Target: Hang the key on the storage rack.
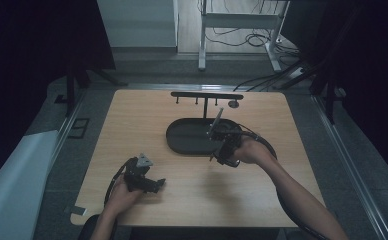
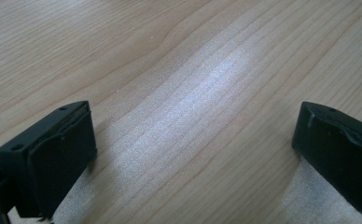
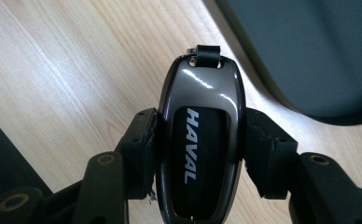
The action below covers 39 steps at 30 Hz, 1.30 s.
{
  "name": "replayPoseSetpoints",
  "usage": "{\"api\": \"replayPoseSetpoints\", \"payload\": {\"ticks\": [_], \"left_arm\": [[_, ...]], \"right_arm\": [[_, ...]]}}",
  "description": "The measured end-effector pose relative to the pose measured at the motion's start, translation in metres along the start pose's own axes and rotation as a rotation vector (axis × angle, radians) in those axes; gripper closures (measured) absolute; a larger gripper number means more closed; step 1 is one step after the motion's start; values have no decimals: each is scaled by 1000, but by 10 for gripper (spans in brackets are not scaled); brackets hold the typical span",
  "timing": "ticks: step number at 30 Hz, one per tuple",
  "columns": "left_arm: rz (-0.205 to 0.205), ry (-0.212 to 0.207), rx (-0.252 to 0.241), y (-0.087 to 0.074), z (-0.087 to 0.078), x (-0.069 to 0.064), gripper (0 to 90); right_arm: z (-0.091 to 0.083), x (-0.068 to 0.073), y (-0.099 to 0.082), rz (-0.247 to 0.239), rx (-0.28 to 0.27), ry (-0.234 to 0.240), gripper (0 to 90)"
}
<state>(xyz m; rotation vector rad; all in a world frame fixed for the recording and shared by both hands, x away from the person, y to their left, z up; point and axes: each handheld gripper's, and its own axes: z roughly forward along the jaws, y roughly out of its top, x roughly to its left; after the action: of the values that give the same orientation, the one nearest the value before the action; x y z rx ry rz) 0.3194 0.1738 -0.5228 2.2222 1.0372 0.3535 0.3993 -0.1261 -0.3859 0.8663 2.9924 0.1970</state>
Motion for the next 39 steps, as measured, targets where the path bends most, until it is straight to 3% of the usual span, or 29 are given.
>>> {"api": "replayPoseSetpoints", "payload": {"ticks": [18,29,39], "left_arm": [[0,-1,1,0,0,0,0],[1,-2,1,0,0,0,0],[1,-3,3,0,0,0,0]], "right_arm": [[-46,-40,-6,114,-44,-28,485],[-77,-69,-9,178,-64,-78,486],[-93,-80,-8,215,-91,-98,486]]}}
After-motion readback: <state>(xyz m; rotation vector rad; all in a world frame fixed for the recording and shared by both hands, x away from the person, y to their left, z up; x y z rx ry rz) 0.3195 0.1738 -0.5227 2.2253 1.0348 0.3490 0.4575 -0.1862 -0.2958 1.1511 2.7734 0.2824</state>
